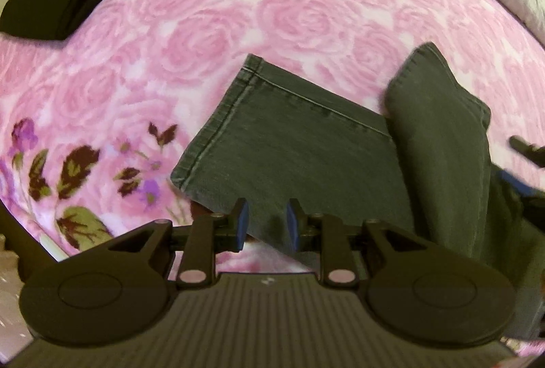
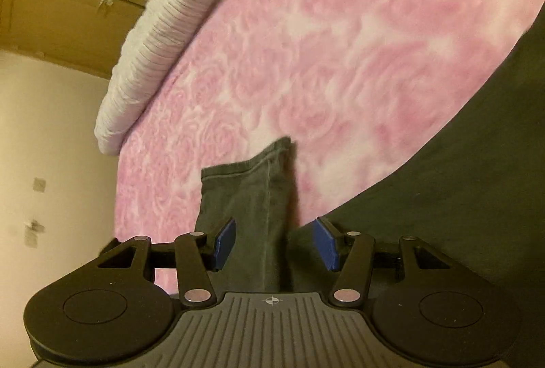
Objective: Fold clothes
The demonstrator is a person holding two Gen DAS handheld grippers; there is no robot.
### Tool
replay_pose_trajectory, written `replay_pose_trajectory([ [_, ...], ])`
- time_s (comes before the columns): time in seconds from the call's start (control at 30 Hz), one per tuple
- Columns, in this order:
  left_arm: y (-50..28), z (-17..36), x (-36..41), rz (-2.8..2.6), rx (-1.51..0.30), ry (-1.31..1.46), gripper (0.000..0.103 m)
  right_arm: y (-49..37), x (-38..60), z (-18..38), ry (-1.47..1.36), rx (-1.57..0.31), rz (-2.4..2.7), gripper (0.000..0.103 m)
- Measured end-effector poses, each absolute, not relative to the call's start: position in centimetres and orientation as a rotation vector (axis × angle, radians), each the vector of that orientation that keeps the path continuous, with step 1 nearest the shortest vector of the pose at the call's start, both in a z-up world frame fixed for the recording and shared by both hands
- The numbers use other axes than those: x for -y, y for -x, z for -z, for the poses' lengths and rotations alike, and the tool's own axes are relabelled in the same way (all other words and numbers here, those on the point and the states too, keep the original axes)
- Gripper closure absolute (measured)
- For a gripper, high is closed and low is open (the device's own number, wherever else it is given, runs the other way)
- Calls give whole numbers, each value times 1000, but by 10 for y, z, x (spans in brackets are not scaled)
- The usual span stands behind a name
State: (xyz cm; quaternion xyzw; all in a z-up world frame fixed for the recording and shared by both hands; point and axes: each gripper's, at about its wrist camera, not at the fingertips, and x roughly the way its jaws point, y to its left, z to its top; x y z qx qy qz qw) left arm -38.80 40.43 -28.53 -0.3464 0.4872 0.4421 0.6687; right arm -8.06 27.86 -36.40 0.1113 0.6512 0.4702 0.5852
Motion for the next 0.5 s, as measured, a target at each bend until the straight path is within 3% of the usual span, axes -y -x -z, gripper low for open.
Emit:
replay_pose_trajectory([
  [0.07, 391, 287, -408, -1008, -1096, 796, 82, 87, -290, 376, -200, -1551, -1078, 49],
  [0.13, 396, 286, -410, -1016, -1085, 810, 82, 97, -298, 370, -145, -1515, -1157, 85],
  [0.17, 399, 284, -411, -1022, -1077, 818, 82, 102, -302, 365, -115, -1487, -1201, 96],
  [0.37, 438, 265, -421, -1104, -992, 869, 82, 178, -328, 282, 159, -1054, -1580, 97],
  [0.5, 469, 252, -422, -1160, -938, 912, 82, 257, -334, 267, 361, -1040, -1857, 96],
])
